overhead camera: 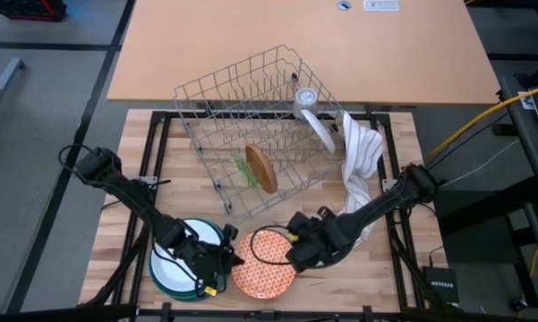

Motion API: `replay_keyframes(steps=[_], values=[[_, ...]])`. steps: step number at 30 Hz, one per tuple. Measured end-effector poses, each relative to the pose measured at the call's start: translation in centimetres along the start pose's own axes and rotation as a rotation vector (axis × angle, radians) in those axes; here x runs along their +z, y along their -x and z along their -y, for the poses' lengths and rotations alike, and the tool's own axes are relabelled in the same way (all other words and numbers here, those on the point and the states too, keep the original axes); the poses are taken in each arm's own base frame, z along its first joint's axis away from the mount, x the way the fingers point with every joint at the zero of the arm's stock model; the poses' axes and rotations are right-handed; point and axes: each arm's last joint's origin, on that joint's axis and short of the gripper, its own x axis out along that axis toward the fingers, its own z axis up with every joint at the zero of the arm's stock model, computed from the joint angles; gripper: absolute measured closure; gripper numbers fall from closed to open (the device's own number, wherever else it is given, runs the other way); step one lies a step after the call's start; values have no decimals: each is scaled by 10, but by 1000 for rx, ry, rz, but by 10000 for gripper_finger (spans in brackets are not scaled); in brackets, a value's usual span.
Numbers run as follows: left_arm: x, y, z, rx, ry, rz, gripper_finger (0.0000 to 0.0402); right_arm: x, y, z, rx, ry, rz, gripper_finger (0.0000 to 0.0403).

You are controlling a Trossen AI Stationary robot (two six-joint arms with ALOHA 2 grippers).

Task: Sort dishes
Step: Put the orange plate into the dish rack

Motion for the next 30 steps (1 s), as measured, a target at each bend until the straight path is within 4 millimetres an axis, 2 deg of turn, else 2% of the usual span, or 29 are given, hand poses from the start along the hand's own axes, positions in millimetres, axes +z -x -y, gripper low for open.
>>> replay_keyframes(steps=[7,13,19,23,26,30], values=[[-5,-13,14,-57,-10,-6,400,-2,-19,-12,12,4,-32,246],[-3,-12,20,-112,1,25,393,-4,-26,-16,16,8,-50,246],[4,-12,20,-117,111,80,321,-5,-27,-17,30,81,-82,246],[10,-8,26,-206,130,141,271,-6,-26,-17,45,131,-113,246],[8,-4,35,-236,105,133,251,-6,-26,-17,56,147,-134,246],[7,-3,45,-246,68,137,245,-6,-26,-17,60,196,-135,246]])
